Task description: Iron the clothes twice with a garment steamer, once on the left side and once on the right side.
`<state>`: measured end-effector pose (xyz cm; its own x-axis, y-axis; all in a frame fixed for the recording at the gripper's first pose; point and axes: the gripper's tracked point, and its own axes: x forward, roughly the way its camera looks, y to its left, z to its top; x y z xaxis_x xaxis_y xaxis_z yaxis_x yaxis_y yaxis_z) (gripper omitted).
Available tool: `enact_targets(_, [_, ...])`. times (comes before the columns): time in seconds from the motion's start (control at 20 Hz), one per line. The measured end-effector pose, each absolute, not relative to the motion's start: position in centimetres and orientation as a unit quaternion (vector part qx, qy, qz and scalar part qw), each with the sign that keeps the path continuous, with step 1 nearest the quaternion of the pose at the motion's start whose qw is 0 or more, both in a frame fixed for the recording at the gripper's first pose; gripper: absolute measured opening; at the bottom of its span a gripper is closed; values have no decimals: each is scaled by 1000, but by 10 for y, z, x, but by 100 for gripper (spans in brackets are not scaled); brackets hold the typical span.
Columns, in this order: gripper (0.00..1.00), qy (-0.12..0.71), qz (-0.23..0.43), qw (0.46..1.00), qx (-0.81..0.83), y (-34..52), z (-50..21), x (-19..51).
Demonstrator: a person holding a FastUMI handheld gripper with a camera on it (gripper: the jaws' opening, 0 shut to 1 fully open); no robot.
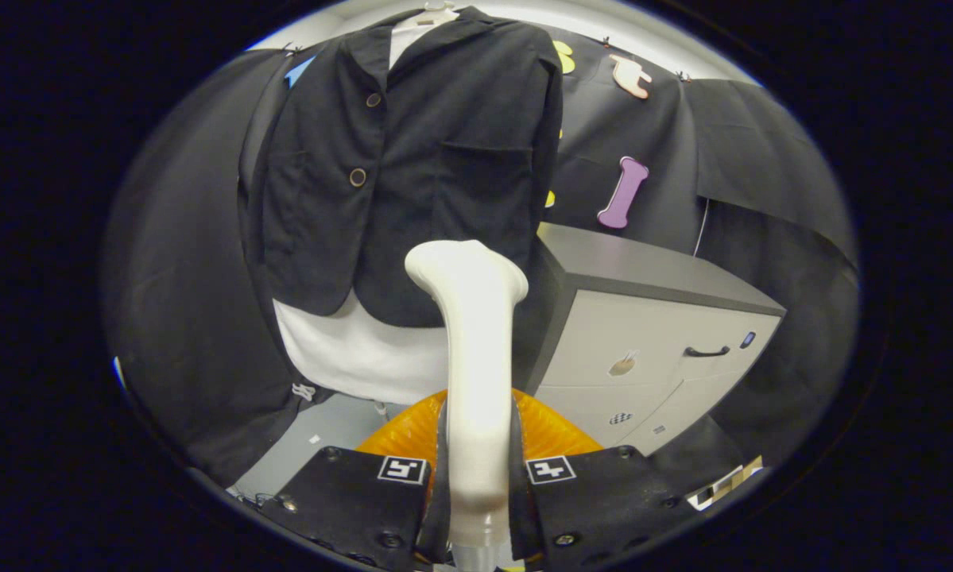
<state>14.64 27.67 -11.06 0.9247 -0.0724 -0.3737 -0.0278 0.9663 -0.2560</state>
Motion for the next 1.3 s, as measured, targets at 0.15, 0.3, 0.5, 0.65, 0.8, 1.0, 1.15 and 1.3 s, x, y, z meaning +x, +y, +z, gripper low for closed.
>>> enact_targets(0.15, [32,213,-13,968,-129,277,-126,151])
enact_targets(0.3, [32,225,-13,966,-130,276,-135,157])
enact_targets(0.5, [32,206,-5,970,-129,280,-119,158])
enact_targets(0.65, [32,168,-3,978,-121,286,-84,156])
enact_targets(0.8, [32,81,12,990,-116,304,-13,151])
enact_targets(1.0, [32,-33,43,993,-104,345,90,147])
enact_targets(1.15, [32,-99,65,988,-96,380,151,151])
enact_targets(1.3, [32,-148,61,984,-83,402,193,165])
